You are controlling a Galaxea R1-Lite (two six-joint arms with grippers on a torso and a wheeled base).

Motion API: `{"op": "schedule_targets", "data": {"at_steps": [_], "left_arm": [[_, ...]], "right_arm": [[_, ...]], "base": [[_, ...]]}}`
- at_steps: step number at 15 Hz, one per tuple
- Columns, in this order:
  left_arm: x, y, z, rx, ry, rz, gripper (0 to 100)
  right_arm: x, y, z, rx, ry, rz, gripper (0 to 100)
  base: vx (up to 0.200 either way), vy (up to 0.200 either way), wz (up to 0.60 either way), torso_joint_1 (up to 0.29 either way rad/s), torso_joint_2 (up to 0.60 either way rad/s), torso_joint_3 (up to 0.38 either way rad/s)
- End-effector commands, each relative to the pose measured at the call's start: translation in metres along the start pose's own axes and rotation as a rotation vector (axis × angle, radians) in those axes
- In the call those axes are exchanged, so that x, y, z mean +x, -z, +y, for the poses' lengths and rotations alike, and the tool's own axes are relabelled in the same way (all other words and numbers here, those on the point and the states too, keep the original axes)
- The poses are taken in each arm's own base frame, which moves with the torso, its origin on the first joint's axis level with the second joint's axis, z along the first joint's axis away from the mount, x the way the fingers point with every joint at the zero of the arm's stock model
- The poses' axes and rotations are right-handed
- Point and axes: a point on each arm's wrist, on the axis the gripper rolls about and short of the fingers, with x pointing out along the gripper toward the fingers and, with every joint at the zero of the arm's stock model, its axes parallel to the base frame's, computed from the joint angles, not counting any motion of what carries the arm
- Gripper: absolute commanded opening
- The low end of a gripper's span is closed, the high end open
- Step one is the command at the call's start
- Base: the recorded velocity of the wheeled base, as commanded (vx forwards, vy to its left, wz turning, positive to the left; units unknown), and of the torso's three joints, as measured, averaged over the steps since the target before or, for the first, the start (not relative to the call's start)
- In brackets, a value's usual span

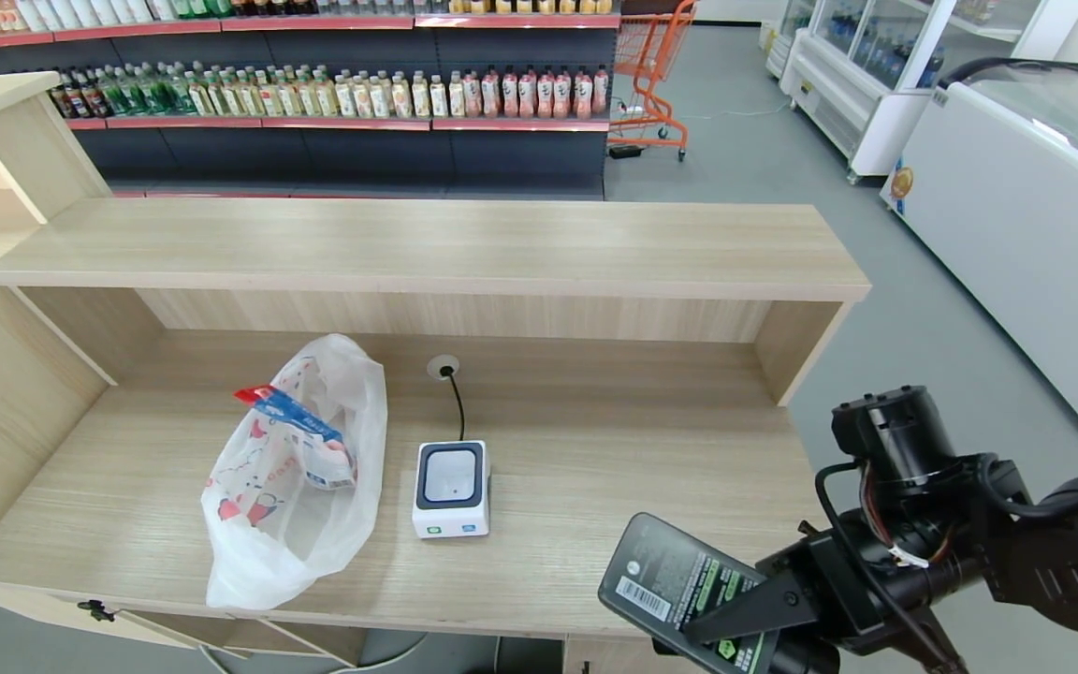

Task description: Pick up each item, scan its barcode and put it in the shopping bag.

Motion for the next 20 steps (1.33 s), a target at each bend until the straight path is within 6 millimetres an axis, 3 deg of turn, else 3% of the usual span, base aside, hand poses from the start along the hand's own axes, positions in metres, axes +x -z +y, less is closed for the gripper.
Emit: {"op": "schedule_targets", "data": {"at_steps": [1, 8, 20], "left_arm": [[0.0, 0.0, 0.0, 0.0, 0.0, 0.001, 100], [0.0, 0.0, 0.0, 0.0, 0.0, 0.001, 100], [0.0, 0.0, 0.0, 0.0, 0.0, 0.001, 100]], "right_arm": [[0.003, 0.003, 0.004, -0.074, 0.006, -0.006, 0], [0.021, 0.005, 0.002, -0.09, 0.042, -0.063, 0], [0.026, 0.006, 0.006, -0.078, 0.047, -0.077, 0]], "base": [[0.0, 0.0, 0.0, 0.0, 0.0, 0.0], [0.0, 0.0, 0.0, 0.0, 0.0, 0.0], [0.0, 0.0, 0.0, 0.0, 0.0, 0.0]]}}
